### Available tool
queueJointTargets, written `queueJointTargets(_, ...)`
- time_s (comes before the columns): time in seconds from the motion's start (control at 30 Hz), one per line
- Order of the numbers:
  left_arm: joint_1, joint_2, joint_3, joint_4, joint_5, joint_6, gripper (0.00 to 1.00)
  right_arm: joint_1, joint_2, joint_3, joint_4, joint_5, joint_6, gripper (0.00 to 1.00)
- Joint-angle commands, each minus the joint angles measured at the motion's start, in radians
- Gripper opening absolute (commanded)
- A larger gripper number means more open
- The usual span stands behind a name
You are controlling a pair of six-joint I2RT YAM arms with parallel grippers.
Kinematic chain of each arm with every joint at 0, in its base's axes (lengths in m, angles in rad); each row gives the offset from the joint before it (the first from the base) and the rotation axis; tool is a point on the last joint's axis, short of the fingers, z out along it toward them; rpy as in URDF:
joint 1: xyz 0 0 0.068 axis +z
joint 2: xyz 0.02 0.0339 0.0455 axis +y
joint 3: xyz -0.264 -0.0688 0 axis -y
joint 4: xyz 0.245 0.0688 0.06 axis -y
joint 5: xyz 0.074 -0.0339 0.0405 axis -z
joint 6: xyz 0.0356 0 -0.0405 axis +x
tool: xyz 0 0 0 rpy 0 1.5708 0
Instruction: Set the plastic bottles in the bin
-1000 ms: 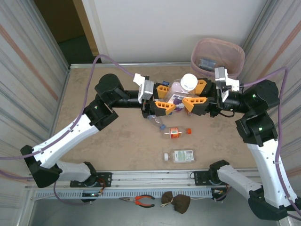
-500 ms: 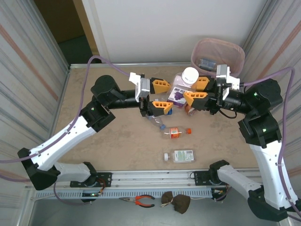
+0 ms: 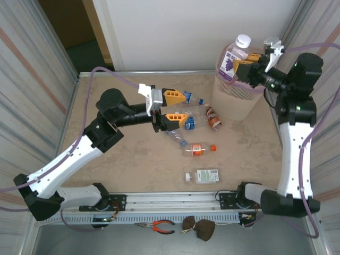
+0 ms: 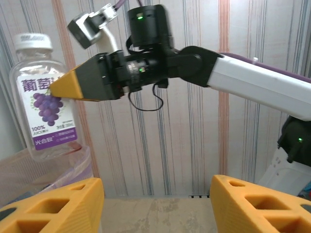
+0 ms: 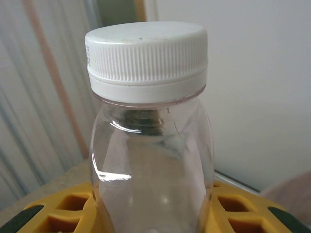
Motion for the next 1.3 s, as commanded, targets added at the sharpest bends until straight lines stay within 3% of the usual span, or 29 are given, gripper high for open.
queueJointTargets(0.0,0.011,-0.02,-0.011,-0.008,-0.008,0.016,0.6,-0.047,0.067,0.081,-0.061,-0.033,-0.075,0.31)
queueJointTargets(0.47,0.039,-0.017,-0.005,-0.096,-0.007,0.021,0.6,-0.118,0.466,0.402,-0.302,-0.051,-0.409,0.3)
queueJointTargets(0.83,0.053,-0.034,-0.033,-0.142,-0.021,0.019,0.6,-0.104,0.825,0.812,-0.766,-0.107,-0.678,0.3)
queueJointTargets(1.27,0.052,-0.032,-0.038,-0.15,-0.025,-0.005,0.6,-0.056,0.934,0.802,-1.02,-0.037,-0.919,0.3)
